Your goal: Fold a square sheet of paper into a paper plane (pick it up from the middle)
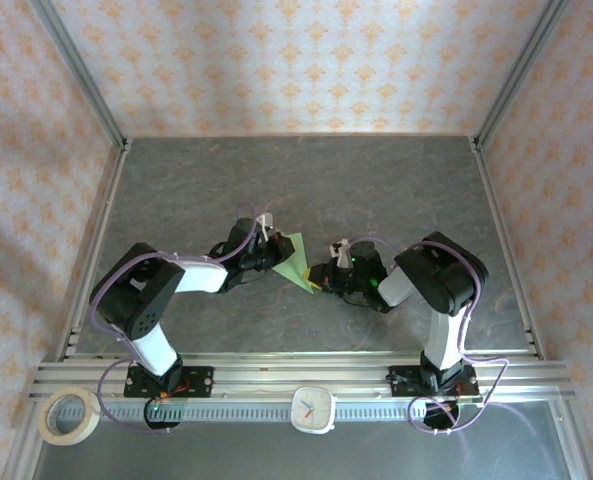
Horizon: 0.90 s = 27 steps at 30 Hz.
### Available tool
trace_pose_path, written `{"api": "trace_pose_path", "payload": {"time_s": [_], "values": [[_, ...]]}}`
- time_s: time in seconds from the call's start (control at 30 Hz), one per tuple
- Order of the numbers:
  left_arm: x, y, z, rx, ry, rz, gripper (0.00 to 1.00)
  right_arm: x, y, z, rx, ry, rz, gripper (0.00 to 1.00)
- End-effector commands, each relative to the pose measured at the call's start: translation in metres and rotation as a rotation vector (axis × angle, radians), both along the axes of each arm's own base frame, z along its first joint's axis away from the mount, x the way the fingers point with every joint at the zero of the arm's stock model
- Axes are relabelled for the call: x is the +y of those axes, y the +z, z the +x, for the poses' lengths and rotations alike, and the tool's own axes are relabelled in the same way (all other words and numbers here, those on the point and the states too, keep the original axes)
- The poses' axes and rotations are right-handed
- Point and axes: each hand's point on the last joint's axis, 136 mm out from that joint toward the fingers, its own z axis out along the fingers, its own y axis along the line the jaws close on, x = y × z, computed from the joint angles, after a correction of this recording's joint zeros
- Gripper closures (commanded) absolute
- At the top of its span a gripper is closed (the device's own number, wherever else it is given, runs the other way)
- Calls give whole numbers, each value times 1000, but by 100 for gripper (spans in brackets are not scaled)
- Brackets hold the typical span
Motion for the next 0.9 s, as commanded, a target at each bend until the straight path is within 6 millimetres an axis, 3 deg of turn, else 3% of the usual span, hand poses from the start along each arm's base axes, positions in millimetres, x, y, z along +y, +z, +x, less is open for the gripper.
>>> {"api": "trace_pose_path", "payload": {"time_s": [0.0,0.43,0.87], "values": [[-6,-9,-3,8,-22,-7,96,-11,-18,-5,67,-50,-33,100],[-19,-7,9,-8,-58,-17,96,-10,-21,-5,82,-43,-40,100],[-14,-34,3,48,-48,17,96,-9,-21,-4,86,-39,-52,100]]}}
